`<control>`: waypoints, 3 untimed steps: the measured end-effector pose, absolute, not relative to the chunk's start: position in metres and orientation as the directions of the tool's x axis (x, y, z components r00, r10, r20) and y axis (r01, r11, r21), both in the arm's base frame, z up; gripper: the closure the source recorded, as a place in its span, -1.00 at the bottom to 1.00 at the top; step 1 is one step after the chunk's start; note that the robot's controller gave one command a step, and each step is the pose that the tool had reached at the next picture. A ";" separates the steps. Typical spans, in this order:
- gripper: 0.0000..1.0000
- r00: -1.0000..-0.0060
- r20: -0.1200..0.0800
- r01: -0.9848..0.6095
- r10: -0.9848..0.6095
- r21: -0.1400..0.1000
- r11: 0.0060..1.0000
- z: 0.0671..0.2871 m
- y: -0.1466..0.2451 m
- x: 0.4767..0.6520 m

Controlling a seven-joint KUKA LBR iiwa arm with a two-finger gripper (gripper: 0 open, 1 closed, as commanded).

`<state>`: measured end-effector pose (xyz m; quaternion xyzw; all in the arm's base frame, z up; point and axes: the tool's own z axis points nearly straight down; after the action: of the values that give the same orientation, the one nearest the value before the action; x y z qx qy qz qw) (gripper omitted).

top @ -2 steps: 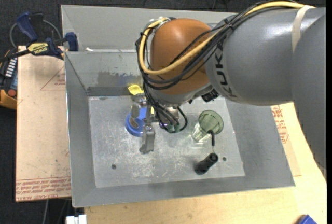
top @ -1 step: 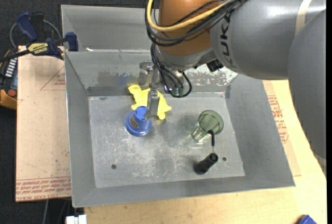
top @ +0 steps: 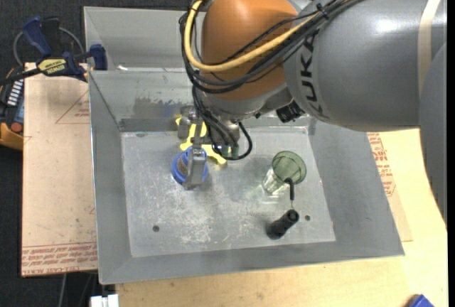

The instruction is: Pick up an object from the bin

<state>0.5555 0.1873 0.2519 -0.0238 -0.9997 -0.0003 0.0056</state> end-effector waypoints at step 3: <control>-1.00 -1.000 -0.018 -0.021 -0.021 0.008 1.000 0.273 0.176 0.584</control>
Offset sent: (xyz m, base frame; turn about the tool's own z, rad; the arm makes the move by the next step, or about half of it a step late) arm -0.0589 -0.0079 0.0916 -0.0718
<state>0.5845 0.1761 0.2728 0.0104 -0.9999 -0.0039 -0.0090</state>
